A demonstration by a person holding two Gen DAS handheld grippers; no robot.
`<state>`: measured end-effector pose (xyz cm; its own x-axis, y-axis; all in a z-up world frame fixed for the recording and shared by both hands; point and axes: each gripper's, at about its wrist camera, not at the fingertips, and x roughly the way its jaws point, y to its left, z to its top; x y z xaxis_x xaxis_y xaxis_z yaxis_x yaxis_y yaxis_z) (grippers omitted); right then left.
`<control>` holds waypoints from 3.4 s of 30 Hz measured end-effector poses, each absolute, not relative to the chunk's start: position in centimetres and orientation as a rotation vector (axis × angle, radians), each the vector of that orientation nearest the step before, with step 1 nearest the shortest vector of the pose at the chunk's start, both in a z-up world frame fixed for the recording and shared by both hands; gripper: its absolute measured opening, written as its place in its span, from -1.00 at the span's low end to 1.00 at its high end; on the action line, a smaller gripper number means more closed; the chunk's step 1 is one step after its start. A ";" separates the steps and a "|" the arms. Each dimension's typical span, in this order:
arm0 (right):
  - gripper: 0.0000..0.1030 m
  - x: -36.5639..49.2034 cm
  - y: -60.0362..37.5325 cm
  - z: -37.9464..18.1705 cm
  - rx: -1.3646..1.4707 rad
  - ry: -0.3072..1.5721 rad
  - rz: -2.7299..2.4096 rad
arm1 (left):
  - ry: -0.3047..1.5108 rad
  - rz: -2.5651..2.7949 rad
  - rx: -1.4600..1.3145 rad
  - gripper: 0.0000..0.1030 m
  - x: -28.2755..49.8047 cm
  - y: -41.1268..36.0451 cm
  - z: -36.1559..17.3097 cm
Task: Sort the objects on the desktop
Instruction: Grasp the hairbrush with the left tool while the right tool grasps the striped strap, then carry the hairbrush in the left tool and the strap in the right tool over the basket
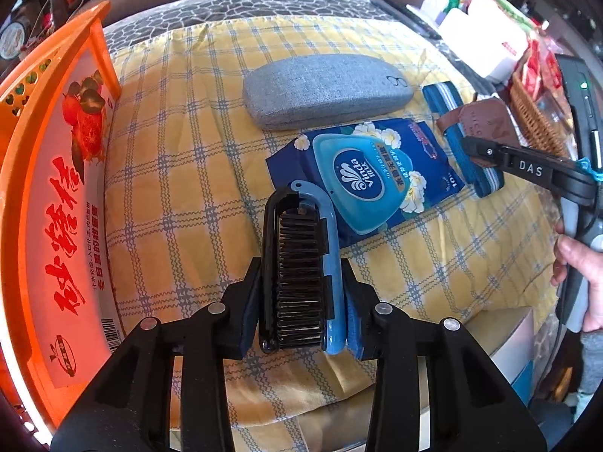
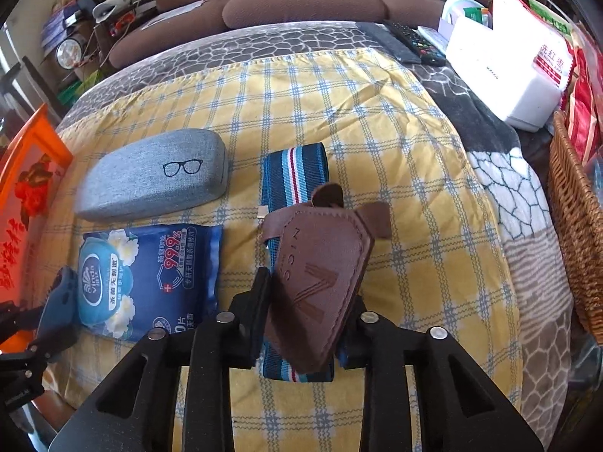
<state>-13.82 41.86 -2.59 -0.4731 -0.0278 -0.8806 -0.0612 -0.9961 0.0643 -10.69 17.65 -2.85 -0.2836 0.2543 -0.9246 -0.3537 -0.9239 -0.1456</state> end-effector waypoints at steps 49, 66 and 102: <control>-0.01 -8.2 38.6 -0.2 -1.716 0.134 2.599 | -0.109 2.321 -1.376 -0.33 -8.3 9.6 8.9; -0.34 -8.5 39.8 -1.4 -1.656 0.083 2.631 | -0.124 2.289 -1.394 -0.33 -9.1 10.6 7.7; -0.34 -11.8 11.4 15.4 -1.510 -0.054 3.120 | -0.332 2.571 -1.347 -0.33 -6.2 -14.0 12.7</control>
<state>-11.81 11.45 15.40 -0.5779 -0.2745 -0.7685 0.3010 -0.9470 0.1119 -6.20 -13.98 12.75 -0.5557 0.2962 -0.7768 -0.0889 -0.9502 -0.2987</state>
